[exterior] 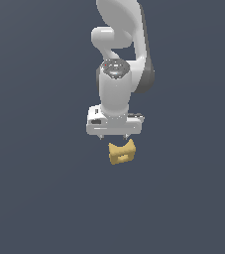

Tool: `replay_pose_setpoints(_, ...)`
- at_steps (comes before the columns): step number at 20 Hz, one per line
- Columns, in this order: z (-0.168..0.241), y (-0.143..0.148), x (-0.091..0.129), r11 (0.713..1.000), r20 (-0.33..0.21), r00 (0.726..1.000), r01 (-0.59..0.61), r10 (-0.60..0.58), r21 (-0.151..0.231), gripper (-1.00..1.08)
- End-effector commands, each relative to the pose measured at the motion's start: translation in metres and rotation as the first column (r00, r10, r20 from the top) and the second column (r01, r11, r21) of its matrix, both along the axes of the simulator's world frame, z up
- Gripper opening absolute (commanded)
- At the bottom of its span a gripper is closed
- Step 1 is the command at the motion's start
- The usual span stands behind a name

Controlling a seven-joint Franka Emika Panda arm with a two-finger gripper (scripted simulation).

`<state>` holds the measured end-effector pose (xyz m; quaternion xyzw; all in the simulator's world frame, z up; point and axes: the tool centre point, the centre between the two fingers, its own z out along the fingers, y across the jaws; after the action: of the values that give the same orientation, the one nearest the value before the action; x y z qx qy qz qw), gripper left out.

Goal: Pick up the object and move it to a goal position.

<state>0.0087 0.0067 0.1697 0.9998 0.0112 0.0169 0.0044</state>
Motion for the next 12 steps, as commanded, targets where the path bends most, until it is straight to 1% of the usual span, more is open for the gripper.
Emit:
replay_pose_setpoints(1,0.0,0.0,0.0,1.0,0.0,1.0,0.0,0.0,0.0,1.0)
replay_pose_setpoints(12,0.001,-0.0027,0.003,0.999,-0.007,0.999,0.037,-0.037,0.021,1.0)
